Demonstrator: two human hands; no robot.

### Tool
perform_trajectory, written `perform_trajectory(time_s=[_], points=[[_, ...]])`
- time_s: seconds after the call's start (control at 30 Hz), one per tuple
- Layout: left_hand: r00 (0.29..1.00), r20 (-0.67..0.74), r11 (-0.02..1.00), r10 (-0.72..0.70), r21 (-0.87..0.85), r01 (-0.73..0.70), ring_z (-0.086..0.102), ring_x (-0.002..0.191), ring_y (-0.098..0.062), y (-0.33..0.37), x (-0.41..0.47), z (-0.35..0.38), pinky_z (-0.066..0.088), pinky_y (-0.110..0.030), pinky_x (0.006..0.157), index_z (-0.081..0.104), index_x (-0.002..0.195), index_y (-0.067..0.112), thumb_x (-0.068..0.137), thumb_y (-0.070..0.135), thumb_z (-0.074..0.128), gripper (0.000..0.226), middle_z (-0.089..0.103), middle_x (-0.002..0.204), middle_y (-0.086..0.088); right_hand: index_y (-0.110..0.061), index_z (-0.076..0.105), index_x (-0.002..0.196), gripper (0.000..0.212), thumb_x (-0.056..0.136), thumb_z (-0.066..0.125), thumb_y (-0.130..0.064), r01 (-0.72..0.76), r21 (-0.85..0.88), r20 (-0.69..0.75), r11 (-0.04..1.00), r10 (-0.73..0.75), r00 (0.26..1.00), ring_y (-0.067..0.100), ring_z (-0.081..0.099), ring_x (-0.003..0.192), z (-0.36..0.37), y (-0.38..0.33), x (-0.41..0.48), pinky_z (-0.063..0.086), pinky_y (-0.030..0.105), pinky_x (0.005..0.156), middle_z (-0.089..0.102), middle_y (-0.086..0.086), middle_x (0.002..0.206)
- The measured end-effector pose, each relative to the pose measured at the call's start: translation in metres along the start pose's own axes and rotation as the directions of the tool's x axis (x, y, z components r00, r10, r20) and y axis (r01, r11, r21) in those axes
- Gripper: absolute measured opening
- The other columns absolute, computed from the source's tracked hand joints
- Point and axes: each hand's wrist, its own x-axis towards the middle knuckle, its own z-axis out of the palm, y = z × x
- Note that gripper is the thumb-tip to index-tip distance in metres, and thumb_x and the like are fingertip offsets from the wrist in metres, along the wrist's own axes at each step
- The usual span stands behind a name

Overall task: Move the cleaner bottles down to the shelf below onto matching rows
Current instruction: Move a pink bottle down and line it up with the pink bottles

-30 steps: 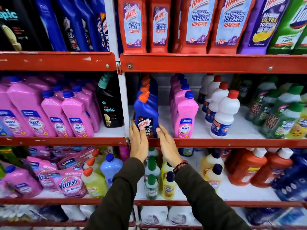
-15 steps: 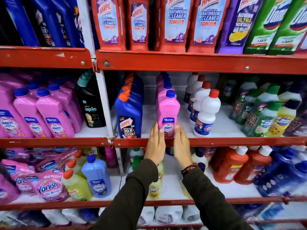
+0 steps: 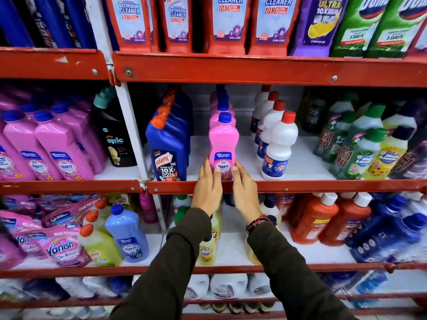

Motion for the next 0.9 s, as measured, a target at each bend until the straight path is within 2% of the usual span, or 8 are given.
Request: perform_trajectory(time_s=[0.1, 0.2, 0.33, 0.47, 0.53, 0.63, 0.73, 0.9], points=[[1.0, -0.022, 0.999, 0.009, -0.031, -0.01, 0.017, 0.15, 0.001, 0.003, -0.007, 0.004, 0.026, -0.026, 0.119, 0.006, 0.163, 0.027, 0.105, 0.053, 0.029, 0.068, 0.012, 0.172, 0.0, -0.02, 0.049, 0.148, 0.043, 0.108, 0.041, -0.035, 0.021, 0.017, -0.004, 1.0, -0.021, 1.0, -0.008, 0.057, 0.11, -0.008, 0.003, 0.0, 0.04, -0.006, 0.078, 0.057, -0.003, 0.144], [0.962, -0.26, 0.994, 0.086, -0.04, -0.1, 0.009, 0.142, 0.023, 0.007, -0.026, 0.02, 0.024, -0.006, 0.113, 0.019, 0.161, 0.024, 0.106, 0.044, 0.033, 0.06, 0.017, 0.164, 0.01, -0.017, 0.055, 0.14, 0.035, 0.108, 0.044, -0.026, 0.125, 0.034, -0.236, 0.992, -0.113, 0.965, -0.026, 0.049, 0.112, -0.028, 0.008, -0.008, 0.04, -0.001, 0.091, 0.055, -0.006, 0.138], [0.928, -0.305, 0.973, 0.213, -0.018, -0.23, 0.034, 0.141, -0.002, 0.019, -0.04, 0.054, 0.032, -0.029, 0.119, 0.04, 0.15, 0.02, 0.107, 0.033, 0.034, 0.045, 0.036, 0.148, 0.014, -0.009, 0.05, 0.143, 0.038, 0.107, 0.046, -0.021, 0.153, 0.052, -0.479, 0.987, -0.11, 0.871, -0.015, 0.049, 0.113, -0.073, 0.017, 0.004, 0.032, -0.007, 0.091, 0.045, 0.007, 0.139], [0.993, 0.087, 0.987, 0.083, -0.146, -0.07, 0.019, 0.14, 0.019, 0.051, -0.025, 0.089, 0.013, 0.0, 0.112, 0.03, 0.157, 0.022, 0.11, 0.032, 0.03, 0.048, 0.029, 0.166, 0.001, -0.012, 0.039, 0.154, 0.048, 0.111, 0.032, -0.032, 0.002, 0.107, -0.317, 0.994, 0.032, 0.948, 0.004, 0.041, 0.14, -0.114, 0.019, 0.032, 0.024, 0.002, 0.111, 0.038, 0.004, 0.16], [0.976, 0.218, 0.977, -0.031, -0.201, 0.076, 0.019, 0.149, 0.004, 0.066, -0.011, 0.104, 0.013, -0.012, 0.12, 0.023, 0.16, 0.019, 0.111, 0.034, 0.027, 0.051, 0.023, 0.169, -0.001, -0.009, 0.05, 0.147, 0.05, 0.111, 0.027, -0.036, -0.051, 0.152, -0.185, 0.987, 0.079, 0.98, -0.003, 0.058, 0.125, -0.124, 0.019, 0.041, 0.041, 0.01, 0.105, 0.052, 0.005, 0.151], [0.955, 0.269, 0.951, -0.126, -0.241, 0.193, 0.026, 0.154, -0.018, 0.079, 0.003, 0.117, 0.019, -0.04, 0.129, 0.023, 0.161, 0.015, 0.111, 0.035, 0.024, 0.053, 0.027, 0.168, -0.006, -0.024, 0.067, 0.127, 0.05, 0.11, 0.024, -0.044, -0.112, 0.139, -0.072, 0.984, 0.123, 0.99, -0.01, 0.064, 0.103, -0.133, 0.016, 0.043, 0.046, 0.002, 0.082, 0.069, -0.004, 0.127], [0.96, 0.236, 0.947, -0.147, -0.246, 0.206, 0.031, 0.152, -0.021, 0.077, 0.007, 0.119, 0.024, -0.043, 0.127, 0.028, 0.159, 0.014, 0.112, 0.033, 0.025, 0.052, 0.033, 0.165, -0.008, -0.038, 0.069, 0.099, 0.049, 0.11, 0.022, -0.044, -0.143, 0.152, -0.057, 0.978, 0.153, 0.987, -0.021, 0.065, 0.09, -0.138, 0.01, 0.038, 0.044, -0.003, 0.072, 0.069, -0.024, 0.105], [0.959, 0.244, 0.955, -0.144, -0.218, 0.199, 0.033, 0.151, -0.021, 0.079, 0.002, 0.116, 0.026, -0.045, 0.126, 0.028, 0.16, 0.02, 0.11, 0.04, 0.027, 0.053, 0.035, 0.165, -0.006, -0.042, 0.067, 0.095, 0.046, 0.11, 0.024, -0.046, -0.125, 0.076, -0.069, 0.989, 0.131, 0.989, -0.014, 0.065, 0.094, -0.141, 0.01, 0.033, 0.045, 0.003, 0.077, 0.067, -0.025, 0.104]])
